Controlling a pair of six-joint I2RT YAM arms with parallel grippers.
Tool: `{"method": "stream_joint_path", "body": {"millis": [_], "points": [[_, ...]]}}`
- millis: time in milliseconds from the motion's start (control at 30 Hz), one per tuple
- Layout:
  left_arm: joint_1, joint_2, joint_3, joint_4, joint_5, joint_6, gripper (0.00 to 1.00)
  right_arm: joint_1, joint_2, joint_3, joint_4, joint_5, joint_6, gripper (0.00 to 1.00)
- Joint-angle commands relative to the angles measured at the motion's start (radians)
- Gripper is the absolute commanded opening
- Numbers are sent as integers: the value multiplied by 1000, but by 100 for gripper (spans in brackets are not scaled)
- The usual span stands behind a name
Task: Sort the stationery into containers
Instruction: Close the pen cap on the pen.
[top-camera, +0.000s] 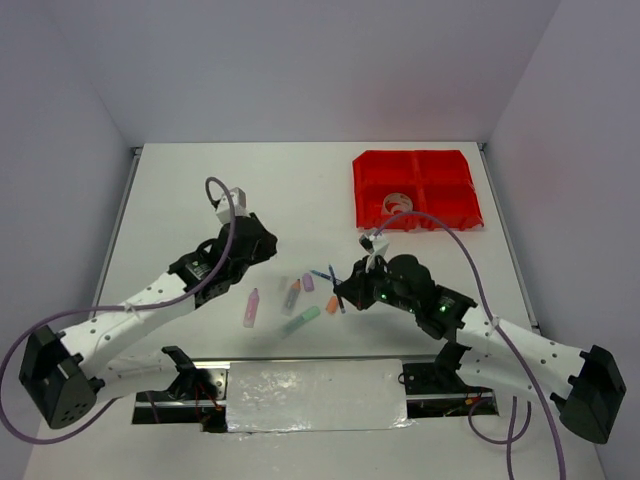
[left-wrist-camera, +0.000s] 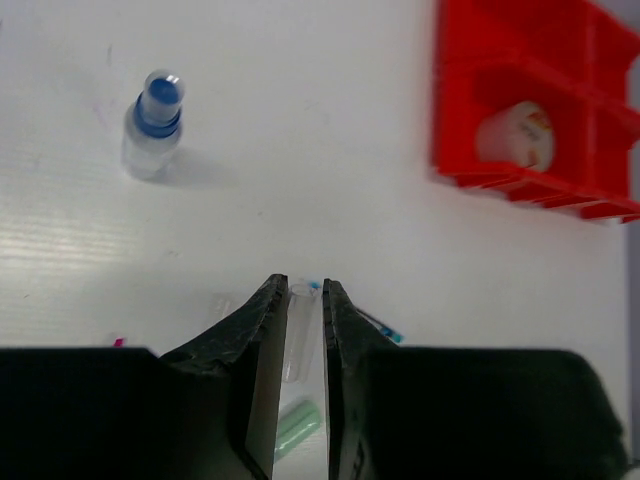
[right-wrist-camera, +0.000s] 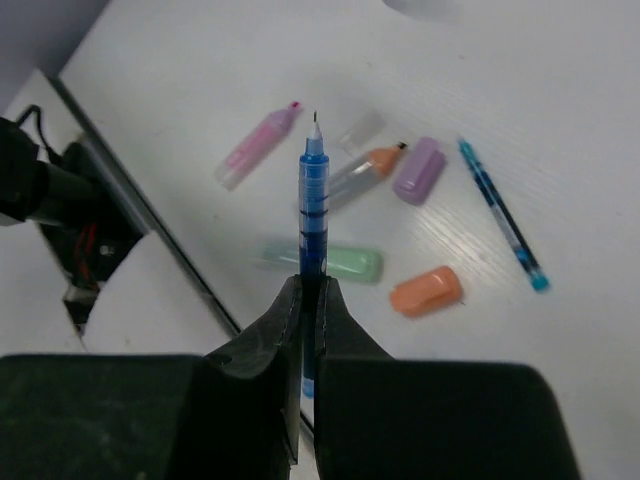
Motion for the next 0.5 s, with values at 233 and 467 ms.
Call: {"method": "stream_joint_path", "body": {"millis": [233, 467], "points": [[-5, -195, 73, 305, 139, -8, 0, 189, 19, -2, 436, 211, 92, 0], [-3, -248, 40, 381, 231, -77, 0, 226, 111, 84, 507, 174, 37, 0]]}}
